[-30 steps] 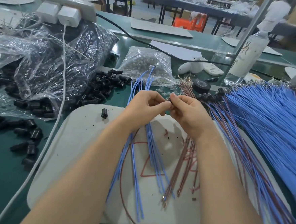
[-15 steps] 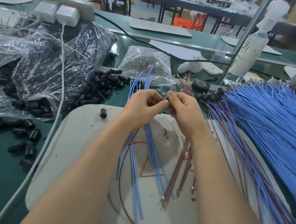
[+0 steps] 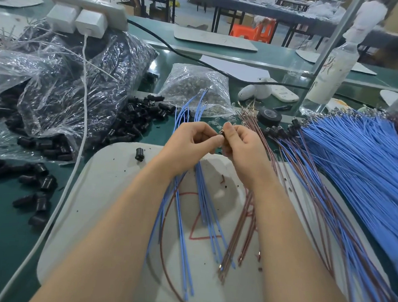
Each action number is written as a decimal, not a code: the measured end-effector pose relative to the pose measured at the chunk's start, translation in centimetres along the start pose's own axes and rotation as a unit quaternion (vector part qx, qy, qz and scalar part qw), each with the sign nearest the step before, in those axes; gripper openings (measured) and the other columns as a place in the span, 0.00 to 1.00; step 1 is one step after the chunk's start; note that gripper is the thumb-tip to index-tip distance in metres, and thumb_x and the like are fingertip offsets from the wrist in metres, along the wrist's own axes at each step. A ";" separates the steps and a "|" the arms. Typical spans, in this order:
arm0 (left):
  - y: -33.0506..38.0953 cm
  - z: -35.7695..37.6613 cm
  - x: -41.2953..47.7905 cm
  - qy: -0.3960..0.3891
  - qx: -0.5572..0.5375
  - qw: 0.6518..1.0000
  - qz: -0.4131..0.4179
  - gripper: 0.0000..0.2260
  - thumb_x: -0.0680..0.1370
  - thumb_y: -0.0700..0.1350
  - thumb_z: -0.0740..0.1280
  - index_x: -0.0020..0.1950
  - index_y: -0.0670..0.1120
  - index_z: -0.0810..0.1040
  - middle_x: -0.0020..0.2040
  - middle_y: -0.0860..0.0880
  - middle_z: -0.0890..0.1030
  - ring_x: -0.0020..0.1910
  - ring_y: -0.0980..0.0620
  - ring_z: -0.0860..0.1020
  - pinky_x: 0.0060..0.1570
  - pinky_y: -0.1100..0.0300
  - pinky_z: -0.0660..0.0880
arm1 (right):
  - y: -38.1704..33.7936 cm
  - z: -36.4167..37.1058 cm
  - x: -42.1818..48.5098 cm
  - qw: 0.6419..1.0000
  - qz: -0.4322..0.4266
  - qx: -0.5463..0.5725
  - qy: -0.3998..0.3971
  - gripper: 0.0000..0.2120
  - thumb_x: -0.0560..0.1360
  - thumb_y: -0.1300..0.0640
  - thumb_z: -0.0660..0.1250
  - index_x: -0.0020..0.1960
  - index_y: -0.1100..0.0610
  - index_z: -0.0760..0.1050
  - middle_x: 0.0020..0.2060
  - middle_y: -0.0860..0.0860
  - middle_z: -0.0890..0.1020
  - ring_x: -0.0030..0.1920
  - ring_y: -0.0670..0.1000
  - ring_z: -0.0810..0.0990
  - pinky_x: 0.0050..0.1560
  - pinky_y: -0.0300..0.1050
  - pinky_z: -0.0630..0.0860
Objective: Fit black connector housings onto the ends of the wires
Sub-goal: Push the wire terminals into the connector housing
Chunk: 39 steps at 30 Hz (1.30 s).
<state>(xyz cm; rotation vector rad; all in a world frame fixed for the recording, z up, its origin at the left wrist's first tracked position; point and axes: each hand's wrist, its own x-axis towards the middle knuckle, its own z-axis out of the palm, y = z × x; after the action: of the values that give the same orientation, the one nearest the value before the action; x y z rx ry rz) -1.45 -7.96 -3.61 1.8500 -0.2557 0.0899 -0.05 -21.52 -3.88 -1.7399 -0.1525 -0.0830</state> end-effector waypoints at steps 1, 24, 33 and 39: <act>0.0 -0.1 0.0 0.000 -0.007 1.000 -0.001 0.06 0.77 0.45 0.68 0.44 0.43 0.80 0.32 0.52 0.79 0.34 0.55 0.74 0.38 0.63 0.70 | 0.0 0.0 0.0 1.000 0.007 0.017 -0.005 0.16 0.81 0.54 0.59 0.36 0.57 0.70 0.28 0.50 0.69 0.29 0.47 0.65 0.34 0.43 0.64; -0.3 0.7 -0.1 -0.034 0.126 0.991 0.022 0.07 0.77 0.44 0.67 0.45 0.42 0.81 0.33 0.52 0.80 0.32 0.58 0.75 0.35 0.68 0.69 | 0.1 -2.1 -0.1 0.996 0.058 -0.020 -0.070 0.10 0.78 0.57 0.66 0.39 0.60 0.74 0.27 0.52 0.71 0.23 0.43 0.64 0.25 0.34 0.62; 0.3 -0.2 -0.2 -0.051 0.038 0.998 0.005 0.07 0.76 0.46 0.68 0.38 0.48 0.80 0.28 0.55 0.79 0.27 0.59 0.70 0.31 0.69 0.65 | -0.1 -2.1 0.1 0.987 0.061 0.102 -0.112 0.11 0.79 0.62 0.61 0.38 0.59 0.72 0.23 0.46 0.70 0.23 0.42 0.64 0.26 0.34 0.63; 0.2 0.3 0.1 -0.018 0.091 0.995 0.024 0.06 0.76 0.47 0.69 0.39 0.49 0.79 0.30 0.54 0.79 0.29 0.59 0.74 0.35 0.65 0.71 | 0.3 -1.8 0.4 0.996 -0.050 -0.074 -0.030 0.09 0.78 0.58 0.64 0.39 0.53 0.74 0.29 0.45 0.74 0.31 0.43 0.69 0.35 0.38 0.68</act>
<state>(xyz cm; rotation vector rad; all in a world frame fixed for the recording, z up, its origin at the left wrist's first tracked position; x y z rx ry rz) -1.39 -8.34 -3.49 2.0278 -0.3264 0.1152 0.46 -23.31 -3.84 -1.8840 -0.2839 -0.1189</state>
